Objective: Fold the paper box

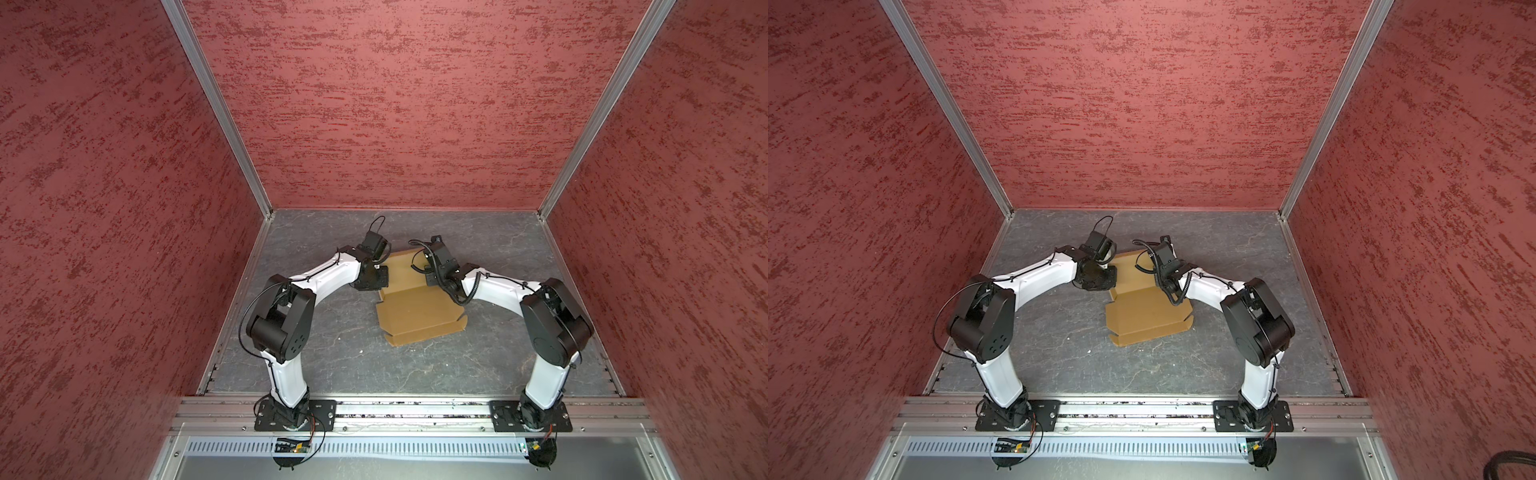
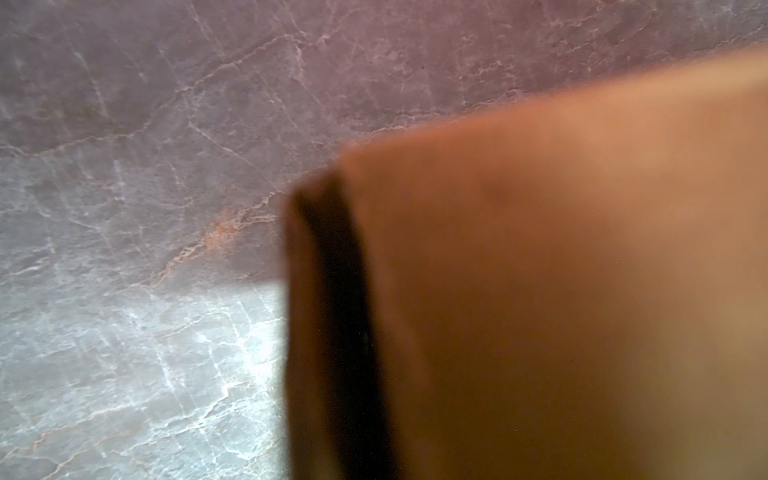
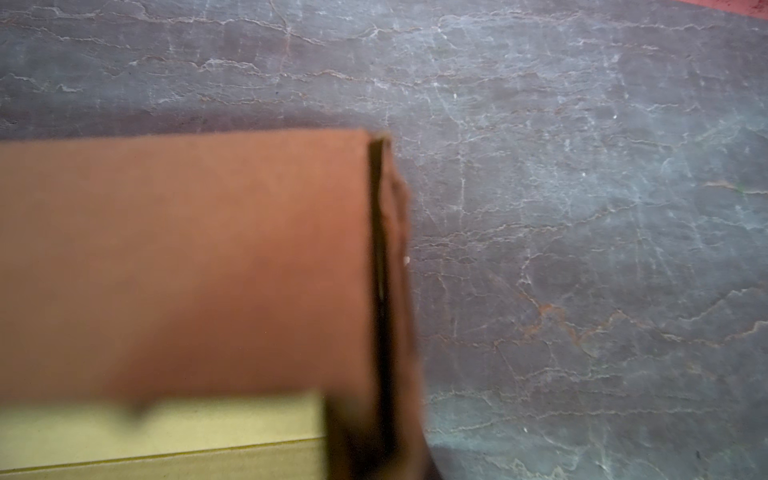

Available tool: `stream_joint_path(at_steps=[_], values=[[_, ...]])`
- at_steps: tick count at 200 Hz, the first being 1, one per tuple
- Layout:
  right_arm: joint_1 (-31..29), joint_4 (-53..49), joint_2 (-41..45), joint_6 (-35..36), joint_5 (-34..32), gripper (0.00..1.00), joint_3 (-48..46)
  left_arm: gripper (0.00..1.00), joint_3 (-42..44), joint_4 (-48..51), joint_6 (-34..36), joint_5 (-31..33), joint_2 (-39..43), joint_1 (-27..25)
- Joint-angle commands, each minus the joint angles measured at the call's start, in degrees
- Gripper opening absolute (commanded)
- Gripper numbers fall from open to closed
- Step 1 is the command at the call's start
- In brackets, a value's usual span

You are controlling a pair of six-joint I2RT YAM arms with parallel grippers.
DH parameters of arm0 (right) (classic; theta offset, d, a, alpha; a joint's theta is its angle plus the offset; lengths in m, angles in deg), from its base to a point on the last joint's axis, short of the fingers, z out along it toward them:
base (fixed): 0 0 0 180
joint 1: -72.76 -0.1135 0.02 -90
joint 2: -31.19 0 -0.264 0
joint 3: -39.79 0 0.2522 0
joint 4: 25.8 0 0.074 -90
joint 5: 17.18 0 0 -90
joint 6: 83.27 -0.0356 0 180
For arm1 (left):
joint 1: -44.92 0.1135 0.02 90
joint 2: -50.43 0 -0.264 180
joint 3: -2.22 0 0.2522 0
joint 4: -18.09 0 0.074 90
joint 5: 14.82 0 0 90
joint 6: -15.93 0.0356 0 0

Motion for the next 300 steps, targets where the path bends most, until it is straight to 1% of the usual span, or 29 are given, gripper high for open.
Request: stream_joint_path(at_steps=[1,27,55,80,118,149,204,248,300], values=[[0.4,-0.5,-1.2,-0.7,1.3,0.00,2.7,0.00,-0.8,0.3,-0.3,-3.7,2.7,-0.7],[0.5,-2.2,-2.1,-0.2,1.9,0.00,4.3,0.00,-1.3,0.9,-0.9,-3.6,2.6,-0.8],[0.6,-1.4,-1.2,-1.7,2.0,0.10,3.5,0.00,-1.5,1.2,-1.0,-2.5,2.1,-0.7],[1.0,0.2,0.1,-3.9,2.1,0.15,2.1,0.00,-1.1,1.1,-1.1,-2.1,1.7,-0.8],[1.7,1.8,1.2,-5.8,1.9,0.20,0.8,0.00,-0.6,0.7,-1.1,-2.0,1.3,-0.8],[1.9,2.6,2.1,-6.3,1.0,0.24,0.0,0.00,-0.8,0.7,-0.9,-1.9,1.1,-0.7],[2.4,4.2,4.1,-6.3,1.3,0.33,-1.5,0.00,-1.1,1.0,-0.6,-1.2,0.6,-0.4],[2.4,4.4,4.4,-5.2,2.0,0.34,-1.3,0.00,-1.8,1.5,-0.4,-1.0,-0.2,-0.3],[2.4,4.0,4.6,-5.0,0.6,0.28,-0.6,0.00,-2.3,1.6,-0.4,-1.0,-0.8,-0.3]])
